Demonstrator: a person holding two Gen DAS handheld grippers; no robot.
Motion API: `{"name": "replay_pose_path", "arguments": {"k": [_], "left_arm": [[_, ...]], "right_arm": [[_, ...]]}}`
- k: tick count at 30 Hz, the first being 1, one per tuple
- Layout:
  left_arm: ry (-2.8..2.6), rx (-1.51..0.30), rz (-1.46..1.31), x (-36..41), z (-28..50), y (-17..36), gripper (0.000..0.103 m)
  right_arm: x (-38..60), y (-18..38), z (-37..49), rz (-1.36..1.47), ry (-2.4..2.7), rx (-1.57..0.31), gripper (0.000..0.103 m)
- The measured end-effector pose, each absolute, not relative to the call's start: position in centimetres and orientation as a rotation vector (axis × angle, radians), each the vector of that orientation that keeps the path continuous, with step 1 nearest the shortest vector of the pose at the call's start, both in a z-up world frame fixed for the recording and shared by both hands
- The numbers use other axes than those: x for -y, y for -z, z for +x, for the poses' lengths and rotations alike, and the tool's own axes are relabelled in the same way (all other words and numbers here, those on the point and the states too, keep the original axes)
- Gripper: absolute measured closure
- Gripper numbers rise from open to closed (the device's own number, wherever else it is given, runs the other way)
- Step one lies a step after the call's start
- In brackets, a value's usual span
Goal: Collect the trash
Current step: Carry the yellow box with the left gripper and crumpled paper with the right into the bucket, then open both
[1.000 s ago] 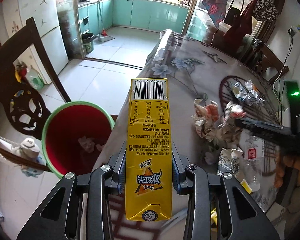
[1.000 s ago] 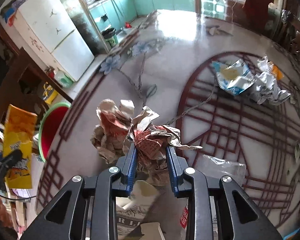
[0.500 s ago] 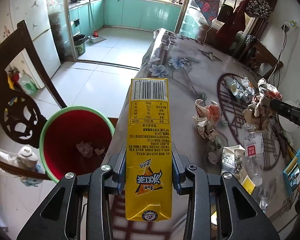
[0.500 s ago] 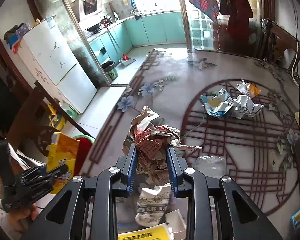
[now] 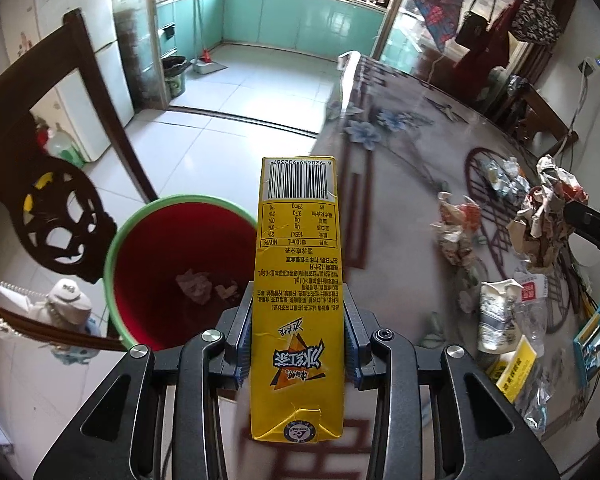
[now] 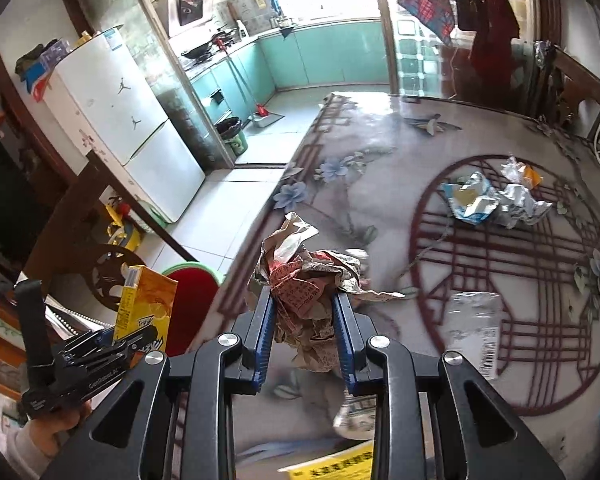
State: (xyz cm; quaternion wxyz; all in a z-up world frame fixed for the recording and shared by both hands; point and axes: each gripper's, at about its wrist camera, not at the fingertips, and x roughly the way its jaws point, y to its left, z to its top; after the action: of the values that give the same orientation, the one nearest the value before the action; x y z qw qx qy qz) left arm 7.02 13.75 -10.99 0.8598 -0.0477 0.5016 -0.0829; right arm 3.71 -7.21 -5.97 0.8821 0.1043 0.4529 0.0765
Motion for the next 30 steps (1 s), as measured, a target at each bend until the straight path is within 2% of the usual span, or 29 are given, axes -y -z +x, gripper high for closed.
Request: {"name": "replay_pose_path", "arguments": {"k": [9,18,30], "left_arm": [[0.112,-1.056,-0.126,-18.9,7.8,11.7,0.068],[0.045,-1.108,-0.136,-23.0,9.1,14.4,0.068],[0.03,-1.147,-0.146,-25.2,10.2,15.9,0.068]], "right_arm": [[0.9,6.5,5.3,0.177,-0.239,-0.965,0.078],[-5.4,9.4,7.9,0.169,-0.348,-1.036,0.078],[-10.8,12.0,10.5,0.113,-0.417,-1.104,0.078]]}}
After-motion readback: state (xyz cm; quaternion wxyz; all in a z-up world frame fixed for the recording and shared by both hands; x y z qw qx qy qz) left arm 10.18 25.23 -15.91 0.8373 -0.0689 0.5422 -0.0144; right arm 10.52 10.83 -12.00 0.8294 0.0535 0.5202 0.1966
